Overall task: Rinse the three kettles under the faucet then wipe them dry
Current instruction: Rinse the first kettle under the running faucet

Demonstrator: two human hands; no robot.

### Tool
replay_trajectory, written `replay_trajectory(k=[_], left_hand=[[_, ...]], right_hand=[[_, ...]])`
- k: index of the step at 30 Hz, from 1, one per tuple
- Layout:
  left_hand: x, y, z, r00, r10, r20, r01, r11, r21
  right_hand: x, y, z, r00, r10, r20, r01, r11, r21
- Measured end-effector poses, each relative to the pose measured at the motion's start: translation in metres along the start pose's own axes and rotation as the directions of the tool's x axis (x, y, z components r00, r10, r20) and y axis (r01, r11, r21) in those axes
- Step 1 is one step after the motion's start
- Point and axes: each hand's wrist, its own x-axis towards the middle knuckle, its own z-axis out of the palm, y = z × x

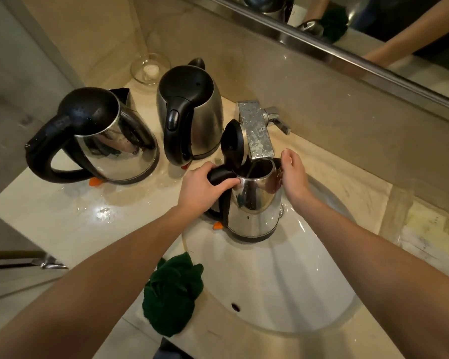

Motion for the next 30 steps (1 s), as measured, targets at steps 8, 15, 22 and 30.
replay_trajectory(k=[8, 15, 22, 30], left_hand=[[0.002, -0.009, 0.002, 0.997, 0.064, 0.051, -0.067, 0.996, 0.066], [-0.002, -0.025, 0.002, 0.990, 0.119, 0.069, -0.123, 0.990, 0.063], [0.005, -0.023, 0.007, 0.995, 0.088, -0.048, -0.086, 0.996, 0.034], [0.008, -0.029, 0.009, 0.986, 0.150, -0.073, -0.146, 0.987, 0.060]], right_hand=[[0.003, 0.002, -0.008, 0.999, -0.032, -0.006, 0.032, 0.995, -0.091], [0.017, 0.005, -0.027, 0.971, -0.219, -0.098, 0.161, 0.897, -0.413], [0.038, 0.026, -0.042, 0.955, -0.289, -0.069, 0.200, 0.796, -0.571], [0.049, 0.032, -0.037, 0.906, -0.407, 0.116, 0.372, 0.633, -0.679]])
